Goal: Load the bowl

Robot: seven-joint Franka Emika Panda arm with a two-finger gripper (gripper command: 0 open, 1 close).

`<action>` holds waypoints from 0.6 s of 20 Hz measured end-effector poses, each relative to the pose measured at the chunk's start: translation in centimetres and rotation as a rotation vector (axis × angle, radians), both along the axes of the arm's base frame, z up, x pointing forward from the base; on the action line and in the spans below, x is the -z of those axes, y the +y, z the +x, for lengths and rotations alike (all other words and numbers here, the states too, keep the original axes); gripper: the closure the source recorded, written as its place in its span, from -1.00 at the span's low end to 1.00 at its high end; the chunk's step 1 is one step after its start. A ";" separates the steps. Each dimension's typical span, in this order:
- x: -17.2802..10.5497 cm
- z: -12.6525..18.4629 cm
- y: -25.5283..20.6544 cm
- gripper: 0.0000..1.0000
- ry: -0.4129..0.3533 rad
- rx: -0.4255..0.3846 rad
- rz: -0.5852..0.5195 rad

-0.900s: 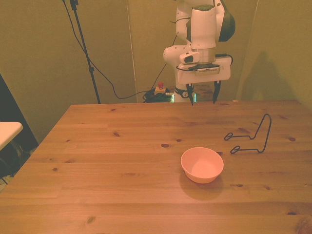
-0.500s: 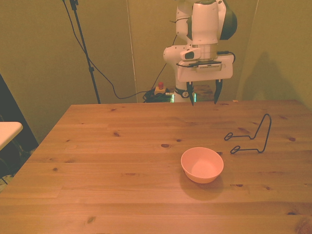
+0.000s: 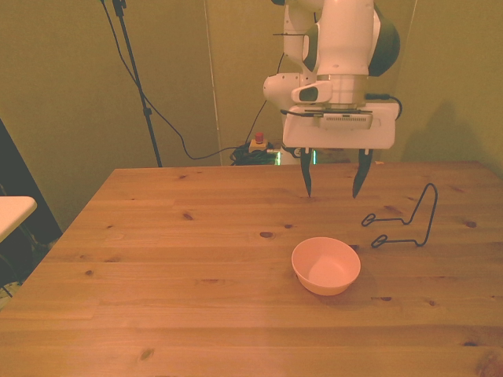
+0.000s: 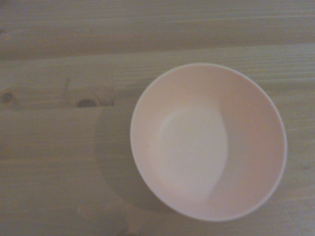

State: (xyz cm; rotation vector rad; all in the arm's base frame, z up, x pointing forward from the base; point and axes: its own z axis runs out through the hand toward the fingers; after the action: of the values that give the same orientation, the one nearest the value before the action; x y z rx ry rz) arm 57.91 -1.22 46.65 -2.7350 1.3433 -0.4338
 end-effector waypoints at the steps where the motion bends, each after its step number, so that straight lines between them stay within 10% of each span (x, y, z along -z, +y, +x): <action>1: 0.6 0.9 0.4 -1.00 0.004 0.002 -0.002; 12: 6.8 8.5 3.4 -1.00 0.025 0.051 -0.011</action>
State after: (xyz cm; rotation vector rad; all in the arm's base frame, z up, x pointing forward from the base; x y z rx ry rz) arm 66.46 2.23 39.86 -2.7291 1.4243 -0.4126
